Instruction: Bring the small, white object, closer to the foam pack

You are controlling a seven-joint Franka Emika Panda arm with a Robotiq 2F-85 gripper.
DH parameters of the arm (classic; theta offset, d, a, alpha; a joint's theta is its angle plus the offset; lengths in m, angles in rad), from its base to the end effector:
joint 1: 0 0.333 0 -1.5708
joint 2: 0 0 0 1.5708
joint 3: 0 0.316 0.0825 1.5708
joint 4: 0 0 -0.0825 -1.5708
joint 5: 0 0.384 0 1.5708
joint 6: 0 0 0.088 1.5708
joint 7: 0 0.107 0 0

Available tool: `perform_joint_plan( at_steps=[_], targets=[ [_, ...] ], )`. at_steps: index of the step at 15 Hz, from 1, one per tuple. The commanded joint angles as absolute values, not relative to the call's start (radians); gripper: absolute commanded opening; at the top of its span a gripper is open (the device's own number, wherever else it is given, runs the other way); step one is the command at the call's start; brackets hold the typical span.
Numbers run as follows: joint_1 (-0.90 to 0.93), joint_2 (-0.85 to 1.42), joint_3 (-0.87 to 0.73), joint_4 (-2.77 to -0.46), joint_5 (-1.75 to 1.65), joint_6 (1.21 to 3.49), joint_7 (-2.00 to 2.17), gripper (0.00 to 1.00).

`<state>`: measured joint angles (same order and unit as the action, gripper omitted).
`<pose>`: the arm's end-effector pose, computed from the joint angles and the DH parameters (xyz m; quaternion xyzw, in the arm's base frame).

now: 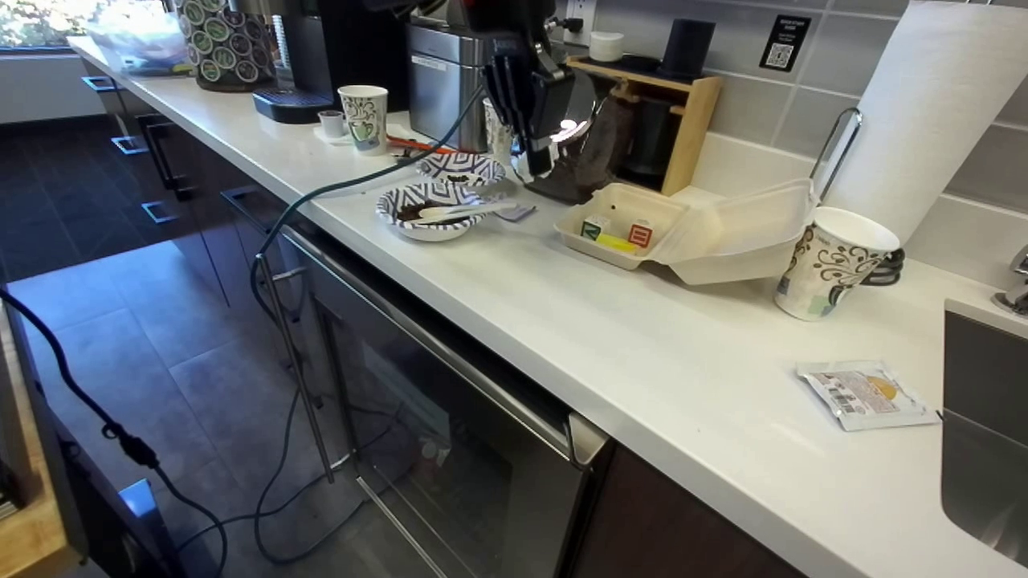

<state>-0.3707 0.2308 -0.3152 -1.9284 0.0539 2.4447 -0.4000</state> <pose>0.4952 -0.3921 0.4061 0.9775 -0.1495 0.1195 0.0889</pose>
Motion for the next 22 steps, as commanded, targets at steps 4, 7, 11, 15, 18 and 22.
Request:
perform_joint_plan(
  at_steps=[4,7,11,15,18,22],
  targets=[
    [-0.47,0.484,-0.299,-1.696,0.075,2.395,-0.385,0.02],
    [-0.51,0.591,-0.281,-1.571,0.075,2.358,-0.355,0.02],
    [-0.55,0.7,-0.253,-1.422,0.08,2.267,-0.333,0.02],
    [-0.6,0.759,-0.197,-1.324,0.118,2.247,-0.345,0.35],
    [-0.616,0.767,-0.188,-1.289,0.108,2.241,-0.327,0.55],
    [-0.622,0.719,-0.194,-1.313,0.11,2.227,-0.348,0.86]
  ],
)
